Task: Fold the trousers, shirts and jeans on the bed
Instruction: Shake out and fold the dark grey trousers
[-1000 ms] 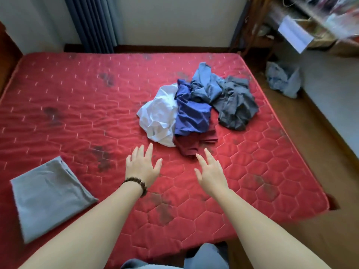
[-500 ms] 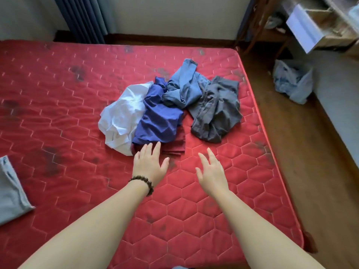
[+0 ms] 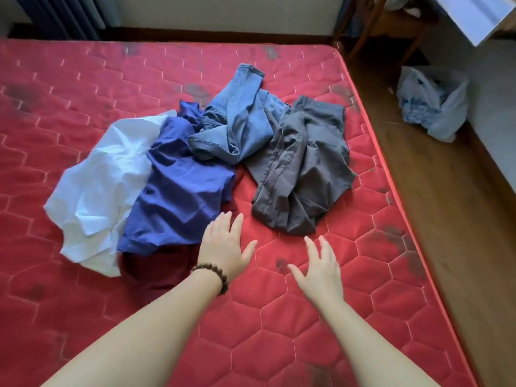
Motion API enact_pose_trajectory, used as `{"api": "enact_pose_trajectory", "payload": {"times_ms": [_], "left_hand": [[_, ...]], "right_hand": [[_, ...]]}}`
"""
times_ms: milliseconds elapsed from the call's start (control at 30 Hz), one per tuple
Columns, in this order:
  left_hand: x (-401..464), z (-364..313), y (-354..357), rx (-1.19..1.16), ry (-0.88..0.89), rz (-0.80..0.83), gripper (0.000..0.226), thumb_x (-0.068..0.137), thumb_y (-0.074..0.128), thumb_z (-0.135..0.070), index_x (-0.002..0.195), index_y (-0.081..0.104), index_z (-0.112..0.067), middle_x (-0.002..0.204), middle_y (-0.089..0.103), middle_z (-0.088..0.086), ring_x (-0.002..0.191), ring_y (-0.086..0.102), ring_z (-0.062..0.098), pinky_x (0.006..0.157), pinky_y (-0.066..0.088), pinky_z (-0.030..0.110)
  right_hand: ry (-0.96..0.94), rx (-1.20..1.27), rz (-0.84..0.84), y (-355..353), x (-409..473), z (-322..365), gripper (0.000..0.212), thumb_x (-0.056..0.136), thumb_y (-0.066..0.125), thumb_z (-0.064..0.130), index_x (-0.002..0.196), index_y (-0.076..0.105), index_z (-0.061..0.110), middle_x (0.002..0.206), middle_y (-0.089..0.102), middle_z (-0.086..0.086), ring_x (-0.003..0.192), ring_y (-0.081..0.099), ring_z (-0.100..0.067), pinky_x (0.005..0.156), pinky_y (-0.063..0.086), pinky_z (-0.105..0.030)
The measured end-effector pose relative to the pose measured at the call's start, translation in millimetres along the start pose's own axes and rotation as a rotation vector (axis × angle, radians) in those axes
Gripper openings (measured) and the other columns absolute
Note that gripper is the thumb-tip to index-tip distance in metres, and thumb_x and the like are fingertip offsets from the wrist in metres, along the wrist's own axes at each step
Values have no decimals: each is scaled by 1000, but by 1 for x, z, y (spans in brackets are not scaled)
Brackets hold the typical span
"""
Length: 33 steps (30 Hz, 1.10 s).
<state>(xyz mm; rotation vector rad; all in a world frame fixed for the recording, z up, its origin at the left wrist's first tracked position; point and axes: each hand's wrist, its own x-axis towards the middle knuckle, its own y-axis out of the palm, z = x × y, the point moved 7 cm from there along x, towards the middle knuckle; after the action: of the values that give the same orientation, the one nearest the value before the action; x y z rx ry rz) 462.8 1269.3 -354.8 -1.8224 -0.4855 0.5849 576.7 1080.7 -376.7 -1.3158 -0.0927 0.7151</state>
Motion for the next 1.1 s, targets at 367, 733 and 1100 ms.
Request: {"api": "enact_pose_trajectory", "payload": {"times_ms": [367, 733, 1100], "left_hand": [[134, -16, 156, 34, 246, 106, 86, 84, 53, -62, 151, 5, -37, 161, -5, 6, 147, -6, 27, 120, 5, 39], [62, -19, 131, -139, 269, -125, 30, 59, 80, -4, 88, 73, -6, 93, 67, 12, 81, 62, 35, 68, 56, 36], [-164, 8, 149, -102, 201, 221, 37, 55, 84, -12, 90, 73, -15, 92, 66, 5, 82, 63, 31, 61, 55, 30]], "right_hand": [[-186, -162, 54, 88, 164, -24, 85, 86, 60, 49, 151, 7, 39, 161, -9, 0, 148, -4, -28, 118, 12, -46], [-159, 17, -125, 96, 90, -12, 40, 91, 49, 16, 129, 59, 27, 131, 58, 9, 123, 46, -19, 97, 36, -25], [-110, 18, 228, 165, -136, -22, 48, 92, 45, 18, 140, 47, 29, 152, 36, 5, 135, 33, -14, 107, 32, -23]]}}
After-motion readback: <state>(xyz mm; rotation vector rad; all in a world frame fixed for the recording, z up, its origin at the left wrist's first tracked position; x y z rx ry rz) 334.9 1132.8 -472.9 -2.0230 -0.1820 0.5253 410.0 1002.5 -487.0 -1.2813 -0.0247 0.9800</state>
